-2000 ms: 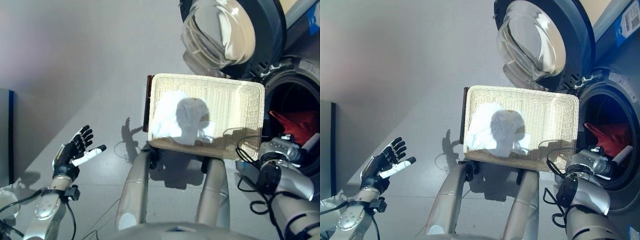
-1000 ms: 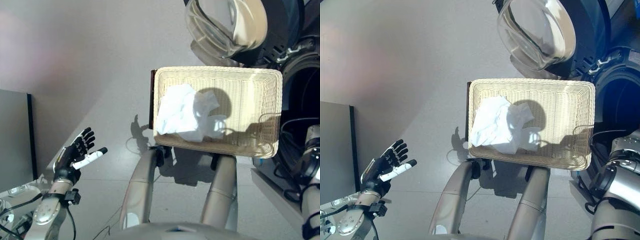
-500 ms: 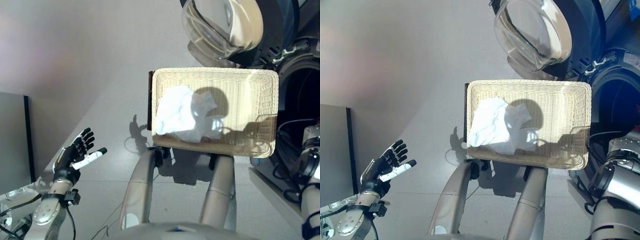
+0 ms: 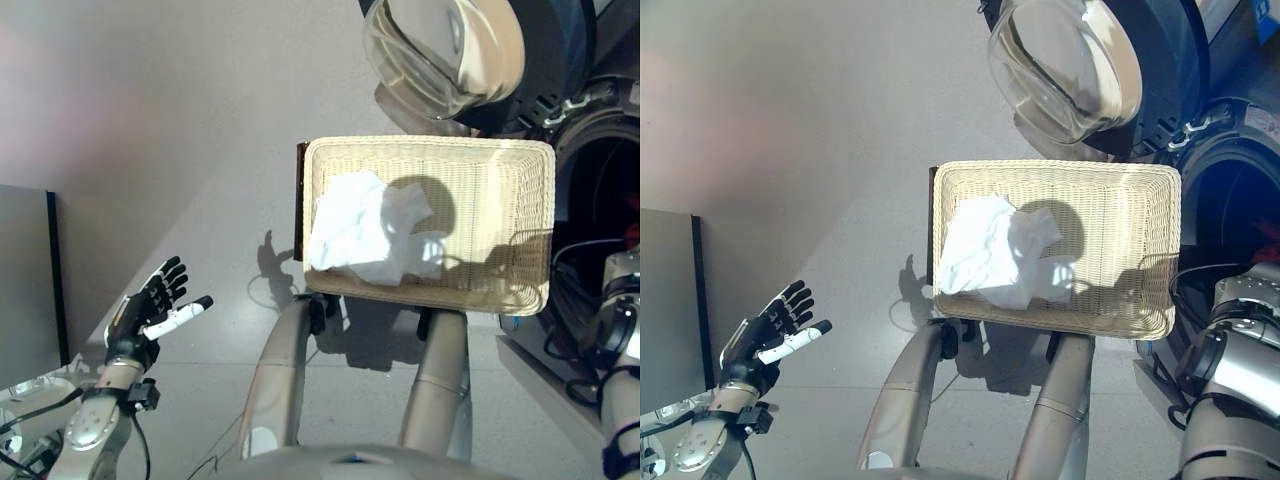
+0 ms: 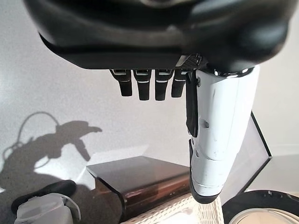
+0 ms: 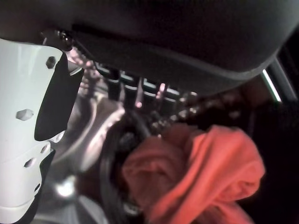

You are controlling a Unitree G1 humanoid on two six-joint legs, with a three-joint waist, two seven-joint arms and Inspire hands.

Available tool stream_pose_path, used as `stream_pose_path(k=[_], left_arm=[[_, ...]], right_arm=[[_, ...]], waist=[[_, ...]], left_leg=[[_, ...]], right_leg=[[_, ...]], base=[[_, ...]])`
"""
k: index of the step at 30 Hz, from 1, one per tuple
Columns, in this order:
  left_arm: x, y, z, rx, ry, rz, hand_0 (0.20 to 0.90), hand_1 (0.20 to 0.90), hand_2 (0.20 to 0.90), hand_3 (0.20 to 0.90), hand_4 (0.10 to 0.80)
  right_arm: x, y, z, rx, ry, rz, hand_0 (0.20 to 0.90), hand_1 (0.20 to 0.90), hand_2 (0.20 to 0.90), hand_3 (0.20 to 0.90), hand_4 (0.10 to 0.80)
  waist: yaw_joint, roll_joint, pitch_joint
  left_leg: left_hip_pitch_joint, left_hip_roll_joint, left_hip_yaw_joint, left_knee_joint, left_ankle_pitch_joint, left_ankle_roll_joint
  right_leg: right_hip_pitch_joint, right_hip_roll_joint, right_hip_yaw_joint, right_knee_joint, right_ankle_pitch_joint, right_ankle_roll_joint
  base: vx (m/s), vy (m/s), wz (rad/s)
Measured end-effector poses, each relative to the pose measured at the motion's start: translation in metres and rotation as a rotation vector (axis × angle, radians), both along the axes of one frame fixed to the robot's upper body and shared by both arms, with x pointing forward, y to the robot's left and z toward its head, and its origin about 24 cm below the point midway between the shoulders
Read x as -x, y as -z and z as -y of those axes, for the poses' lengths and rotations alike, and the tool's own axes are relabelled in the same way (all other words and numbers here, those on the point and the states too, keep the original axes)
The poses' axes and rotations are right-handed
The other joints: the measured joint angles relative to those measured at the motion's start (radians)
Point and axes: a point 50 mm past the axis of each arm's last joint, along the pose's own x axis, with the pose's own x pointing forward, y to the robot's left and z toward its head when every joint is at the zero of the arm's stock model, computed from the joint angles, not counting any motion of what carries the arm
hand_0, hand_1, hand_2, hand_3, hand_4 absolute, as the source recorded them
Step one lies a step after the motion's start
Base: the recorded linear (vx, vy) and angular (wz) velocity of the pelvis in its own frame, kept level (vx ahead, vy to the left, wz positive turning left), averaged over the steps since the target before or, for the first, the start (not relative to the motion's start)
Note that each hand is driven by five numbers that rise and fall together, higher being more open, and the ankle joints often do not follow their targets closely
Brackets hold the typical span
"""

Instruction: Pick up the clothes and place them into the washing machine

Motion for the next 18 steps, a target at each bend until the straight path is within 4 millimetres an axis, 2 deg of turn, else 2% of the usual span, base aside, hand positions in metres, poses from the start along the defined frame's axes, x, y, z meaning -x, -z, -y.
stream_pose_path(k=[3, 4, 5, 7, 8, 10, 12, 14, 18], left_arm=[[0.000, -0.001, 0.001, 0.002, 0.003, 0.004, 0.900, 0.900, 0.900, 0.900, 0.800], [0.000, -0.001, 0.001, 0.002, 0.006, 0.003, 0.900, 0.900, 0.900, 0.900, 0.800], [0.000, -0.001, 0.001, 0.003, 0.008, 0.007, 0.900, 0.900, 0.900, 0.900, 0.800], [0.000, 0.000, 0.001, 0.008, 0.011, 0.005, 0.900, 0.900, 0.900, 0.900, 0.800], [0.000, 0.000, 0.001, 0.010, 0.014, 0.005, 0.900, 0.900, 0.900, 0.900, 0.800], [-0.001, -0.001, 0.002, 0.011, 0.022, 0.007, 0.900, 0.900, 0.900, 0.900, 0.800], [0.000, -0.001, 0.001, 0.008, 0.023, 0.005, 0.900, 0.900, 0.900, 0.900, 0.800], [0.000, -0.001, 0.001, 0.007, 0.024, 0.008, 0.900, 0.900, 0.900, 0.900, 0.800], [0.000, 0.001, -0.001, 0.004, 0.017, -0.001, 0.900, 0.900, 0.900, 0.900, 0.800]], right_arm=[[-0.003, 0.001, -0.002, 0.031, -0.036, -0.026, 0.900, 0.900, 0.900, 0.900, 0.800], [-0.004, 0.006, -0.003, 0.033, -0.060, -0.065, 0.900, 0.900, 0.900, 0.900, 0.800], [-0.003, 0.008, -0.003, 0.038, -0.073, -0.092, 0.900, 0.900, 0.900, 0.900, 0.800], [-0.004, 0.015, -0.006, 0.052, -0.095, -0.136, 0.900, 0.900, 0.900, 0.900, 0.800], [-0.007, 0.018, -0.010, 0.051, -0.110, -0.149, 0.900, 0.900, 0.900, 0.900, 0.800], [-0.011, 0.032, -0.019, 0.021, -0.139, -0.168, 0.900, 0.900, 0.900, 0.900, 0.800], [-0.013, 0.048, -0.028, -0.012, -0.168, -0.199, 0.900, 0.900, 0.900, 0.900, 0.800], [-0.014, 0.054, -0.033, -0.004, -0.192, -0.236, 0.900, 0.900, 0.900, 0.900, 0.800], [-0.015, 0.069, -0.042, -0.024, -0.239, -0.289, 0.900, 0.900, 0.900, 0.900, 0.800]], waist=[[-0.001, -0.001, 0.000], [-0.001, 0.000, -0.002], [-0.001, -0.001, -0.001], [-0.004, -0.002, -0.004], [-0.009, -0.004, -0.003], [-0.013, -0.014, -0.004], [-0.008, -0.042, -0.022], [-0.009, -0.053, -0.024], [-0.008, -0.067, -0.023]], left_leg=[[0.000, 0.006, 0.001, 0.004, -0.010, 0.004], [0.002, 0.010, -0.004, 0.008, 0.000, -0.001], [0.004, 0.011, -0.008, 0.007, -0.007, 0.000], [0.003, 0.011, -0.019, 0.004, 0.007, -0.006], [0.005, 0.012, -0.024, 0.002, -0.001, -0.006], [0.022, 0.013, -0.032, -0.011, 0.008, -0.013], [0.035, 0.014, -0.034, -0.030, 0.024, -0.016], [0.038, 0.014, -0.039, -0.036, 0.026, -0.018], [0.076, 0.011, -0.049, -0.093, 0.048, -0.012]], right_leg=[[0.006, 0.000, -0.008, 0.003, -0.016, -0.010], [0.013, -0.001, -0.009, 0.004, -0.004, -0.004], [0.017, 0.000, -0.019, 0.004, -0.018, -0.013], [0.021, 0.000, -0.027, 0.007, -0.007, -0.008], [0.029, -0.001, -0.042, 0.005, -0.026, -0.010], [0.052, -0.002, -0.051, 0.000, -0.027, -0.012], [0.064, -0.001, -0.050, -0.012, -0.012, -0.015], [0.074, 0.000, -0.064, -0.022, -0.015, -0.023], [0.126, -0.001, -0.081, -0.091, 0.006, -0.021]], base=[[-0.020, 0.004, 0.01], [0.084, -0.013, 0.05], [0.088, -0.004, 0.09], [-0.003, 0.019, 0.12], [-0.001, 0.029, 0.13], [-0.045, 0.025, 0.12], [-0.083, 0.022, 0.05], [0.031, 0.018, 0.06], [0.058, 0.010, 0.03]])
